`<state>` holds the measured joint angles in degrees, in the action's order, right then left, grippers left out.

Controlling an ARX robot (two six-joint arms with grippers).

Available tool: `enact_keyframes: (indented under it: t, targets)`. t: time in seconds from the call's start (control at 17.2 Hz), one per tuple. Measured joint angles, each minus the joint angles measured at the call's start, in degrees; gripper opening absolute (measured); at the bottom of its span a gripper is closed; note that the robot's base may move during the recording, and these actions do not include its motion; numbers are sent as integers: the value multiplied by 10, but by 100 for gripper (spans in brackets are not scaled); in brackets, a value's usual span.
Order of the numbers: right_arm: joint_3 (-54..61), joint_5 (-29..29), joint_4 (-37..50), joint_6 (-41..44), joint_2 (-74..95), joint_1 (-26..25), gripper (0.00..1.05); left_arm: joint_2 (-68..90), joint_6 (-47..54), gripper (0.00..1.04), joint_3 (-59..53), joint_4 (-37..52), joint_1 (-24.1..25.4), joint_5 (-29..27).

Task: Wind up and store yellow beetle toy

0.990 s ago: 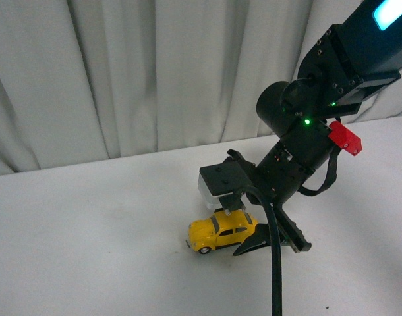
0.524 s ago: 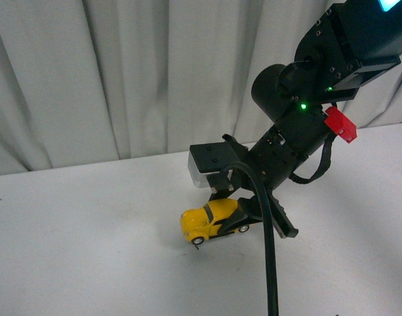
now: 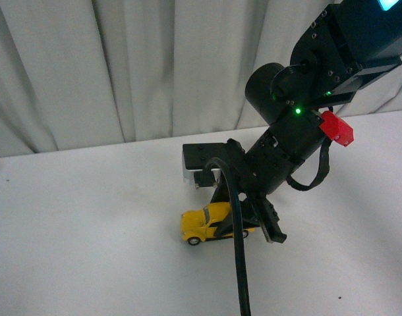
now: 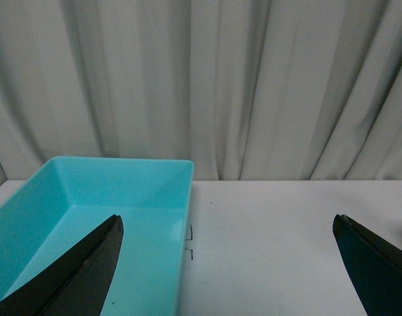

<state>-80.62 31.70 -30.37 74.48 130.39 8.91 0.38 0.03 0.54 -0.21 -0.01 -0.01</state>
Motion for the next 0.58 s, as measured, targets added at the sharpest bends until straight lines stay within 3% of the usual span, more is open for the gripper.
enact_keyframes:
  t: [0.23, 0.58]
  targets:
    - [-4, 1, -4, 8, 7, -8, 41, 0, 0, 98, 0, 0, 0, 0]
    - [1, -4, 11, 99, 11, -23, 41, 0, 0, 98, 0, 0, 0, 0]
